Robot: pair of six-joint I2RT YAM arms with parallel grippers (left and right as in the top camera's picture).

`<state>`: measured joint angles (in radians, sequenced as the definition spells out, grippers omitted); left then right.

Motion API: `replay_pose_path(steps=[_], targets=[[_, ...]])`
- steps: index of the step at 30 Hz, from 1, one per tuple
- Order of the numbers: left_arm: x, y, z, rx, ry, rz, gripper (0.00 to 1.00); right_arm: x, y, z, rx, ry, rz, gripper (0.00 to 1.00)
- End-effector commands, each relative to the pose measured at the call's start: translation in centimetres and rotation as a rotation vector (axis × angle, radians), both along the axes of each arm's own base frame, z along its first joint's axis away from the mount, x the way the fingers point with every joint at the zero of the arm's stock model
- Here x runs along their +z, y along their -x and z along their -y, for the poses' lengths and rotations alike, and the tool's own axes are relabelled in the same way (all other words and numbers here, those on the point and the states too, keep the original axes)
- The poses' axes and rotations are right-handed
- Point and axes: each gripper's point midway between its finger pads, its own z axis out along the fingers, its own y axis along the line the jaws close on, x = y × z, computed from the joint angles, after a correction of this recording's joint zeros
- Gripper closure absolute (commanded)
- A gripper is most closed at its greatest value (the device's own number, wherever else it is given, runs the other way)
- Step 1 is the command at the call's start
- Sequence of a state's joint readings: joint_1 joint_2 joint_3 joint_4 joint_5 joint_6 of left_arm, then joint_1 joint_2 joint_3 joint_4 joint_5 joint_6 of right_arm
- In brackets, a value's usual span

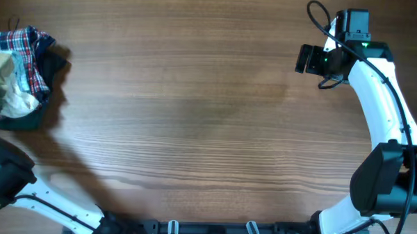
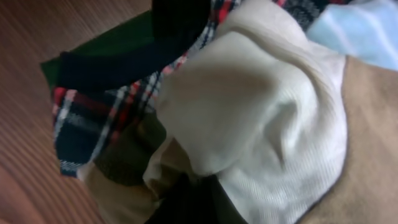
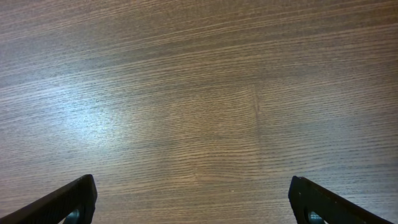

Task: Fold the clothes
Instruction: 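Lower the shirt onto the pile and open the left gripper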

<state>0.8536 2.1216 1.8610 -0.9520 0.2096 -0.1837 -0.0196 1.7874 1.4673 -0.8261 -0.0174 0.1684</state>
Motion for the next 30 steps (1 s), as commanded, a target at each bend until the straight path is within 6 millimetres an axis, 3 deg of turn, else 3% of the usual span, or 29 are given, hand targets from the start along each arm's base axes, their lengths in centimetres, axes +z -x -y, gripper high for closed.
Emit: replay_pose_path(steps=[1, 3, 5, 10, 12, 14, 17, 19, 22, 25, 27, 28, 30], targets=[[0.1, -2.5, 2.7, -0.09, 0.057, 0.065, 0.89, 0.7, -0.3, 0.3, -0.022, 0.011, 0.021, 0.0], [2.1, -4.2, 4.8, -0.149, 0.106, 0.162, 0.89, 0.7, -0.3, 0.3, -0.022, 0.011, 0.021, 0.0], [4.1, -4.9, 5.5, -0.153, 0.09, 0.195, 0.89, 0.7, -0.3, 0.3, -0.022, 0.011, 0.021, 0.0], [10.6, -4.8, 6.0, -0.084, 0.03, 0.301, 0.89, 0.7, -0.3, 0.3, -0.022, 0.011, 0.021, 0.0], [12.0, -4.6, 6.3, -0.088, 0.001, 0.318, 0.88, 0.7, -0.3, 0.3, -0.022, 0.011, 0.021, 0.0], [12.0, -4.2, 5.8, -0.07, -0.03, 0.293, 0.85, 0.7, -0.3, 0.3, -0.022, 0.011, 0.021, 0.0], [10.0, -3.9, 4.7, -0.038, -0.066, 0.214, 0.83, 0.7, -0.3, 0.3, -0.022, 0.011, 0.021, 0.0], [8.0, -4.3, 4.8, -0.041, -0.035, 0.18, 0.83, 0.7, -0.3, 0.3, -0.022, 0.011, 0.021, 0.01], [3.3, -4.8, 5.3, -0.05, 0.04, 0.095, 0.83, 0.7, -0.3, 0.3, -0.022, 0.011, 0.021, 0.0], [0.4, -5.1, 5.5, -0.053, 0.081, 0.055, 0.83, 0.7, -0.3, 0.3, -0.022, 0.011, 0.021, 0.0], [1.4, -5.8, 5.4, -0.066, 0.076, 0.101, 0.84, 0.7, -0.3, 0.3, -0.022, 0.011, 0.021, 0.0], [3.1, -6.5, 5.7, -0.082, 0.072, 0.154, 0.84, 0.7, -0.3, 0.3, -0.022, 0.011, 0.021, 0.0], [8.2, -7.7, 6.1, -0.12, 0.034, 0.287, 0.84, 0.7, -0.3, 0.3, -0.022, 0.011, 0.021, 0.0]])
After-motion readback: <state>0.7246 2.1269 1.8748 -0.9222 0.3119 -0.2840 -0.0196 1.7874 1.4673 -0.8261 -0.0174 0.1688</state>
